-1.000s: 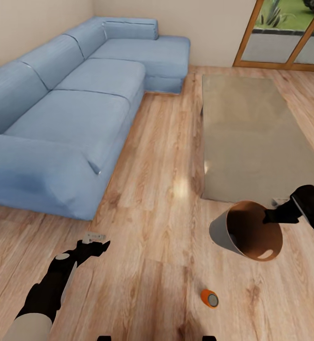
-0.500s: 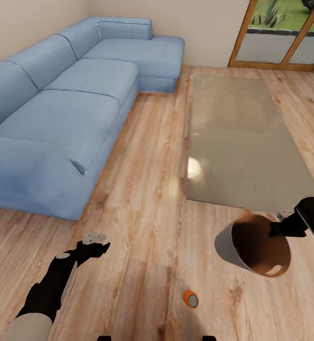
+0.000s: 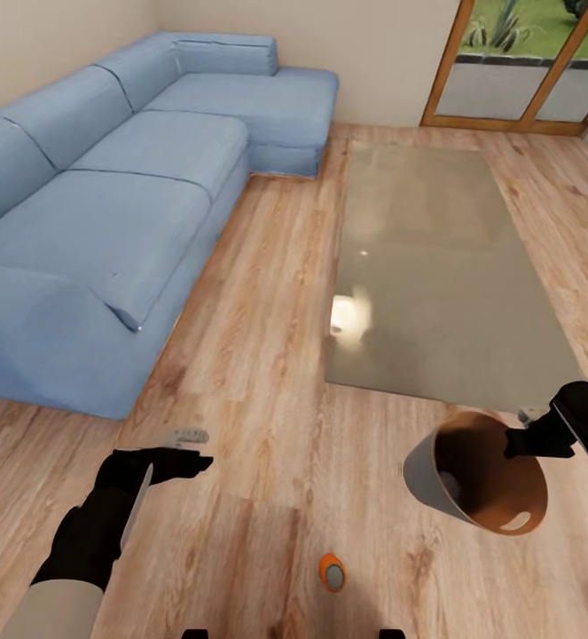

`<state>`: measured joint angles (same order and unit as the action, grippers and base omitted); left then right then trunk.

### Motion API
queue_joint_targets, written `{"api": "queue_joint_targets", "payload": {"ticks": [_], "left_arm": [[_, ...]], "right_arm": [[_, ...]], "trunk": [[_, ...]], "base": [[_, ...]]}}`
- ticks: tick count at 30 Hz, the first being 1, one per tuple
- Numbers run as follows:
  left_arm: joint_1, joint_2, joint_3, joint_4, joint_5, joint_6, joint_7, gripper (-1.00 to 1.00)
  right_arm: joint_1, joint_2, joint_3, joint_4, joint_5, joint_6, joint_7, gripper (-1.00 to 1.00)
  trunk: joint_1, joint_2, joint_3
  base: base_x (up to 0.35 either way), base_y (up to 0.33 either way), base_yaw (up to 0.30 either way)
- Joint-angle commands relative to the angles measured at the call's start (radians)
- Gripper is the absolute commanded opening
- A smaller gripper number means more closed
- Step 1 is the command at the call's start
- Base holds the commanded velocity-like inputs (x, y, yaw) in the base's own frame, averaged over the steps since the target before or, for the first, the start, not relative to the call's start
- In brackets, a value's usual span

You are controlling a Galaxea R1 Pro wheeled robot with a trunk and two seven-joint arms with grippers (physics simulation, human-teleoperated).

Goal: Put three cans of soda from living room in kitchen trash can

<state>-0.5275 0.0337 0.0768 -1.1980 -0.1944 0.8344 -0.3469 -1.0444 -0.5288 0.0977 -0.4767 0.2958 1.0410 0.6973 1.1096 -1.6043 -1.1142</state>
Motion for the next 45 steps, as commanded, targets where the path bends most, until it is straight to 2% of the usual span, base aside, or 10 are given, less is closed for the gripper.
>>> {"api": "queue_joint_targets", "payload": {"ticks": [1, 7, 23, 31, 37, 45], "left_arm": [[0.0, -0.001, -0.006, -0.006, 0.0, 0.009, 0.0, 1.0], [0.0, -0.006, -0.016, -0.017, 0.002, 0.024, 0.0, 1.0], [0.003, -0.013, -0.018, -0.013, -0.003, 0.025, 0.0, 1.0], [0.003, -0.028, -0.019, -0.009, -0.006, 0.023, 0.001, 1.0], [0.003, -0.032, -0.021, -0.008, -0.008, 0.024, 0.002, 1.0], [0.002, -0.031, -0.054, -0.006, -0.008, 0.026, 0.0, 1.0]], "right_arm": [[0.001, 0.001, -0.001, 0.0, -0.021, 0.006, -0.002, -1.0], [0.006, 0.008, -0.002, 0.0, -0.025, 0.006, -0.006, -1.0], [0.007, 0.002, -0.006, 0.001, -0.027, 0.006, -0.009, -1.0], [0.007, 0.001, -0.007, 0.001, -0.026, 0.006, -0.01, -1.0], [0.007, 0.001, -0.007, 0.001, -0.026, 0.006, -0.012, -1.0], [0.007, 0.002, -0.007, 0.001, -0.027, 0.006, -0.011, -1.0]], "trunk": [[0.0, 0.0, 0.0], [0.0, 0.0, 0.002], [0.0, 0.0, 0.024], [0.0, 0.0, 0.036], [0.0, 0.0, 0.045], [0.0, 0.0, 0.056]], "base": [[0.017, -0.293, 0.0], [-0.015, -0.177, -0.017], [0.03, -0.005, -0.113], [0.026, -0.227, -0.123], [-0.185, -0.236, -0.12], [-0.267, -0.186, -0.114]]}}
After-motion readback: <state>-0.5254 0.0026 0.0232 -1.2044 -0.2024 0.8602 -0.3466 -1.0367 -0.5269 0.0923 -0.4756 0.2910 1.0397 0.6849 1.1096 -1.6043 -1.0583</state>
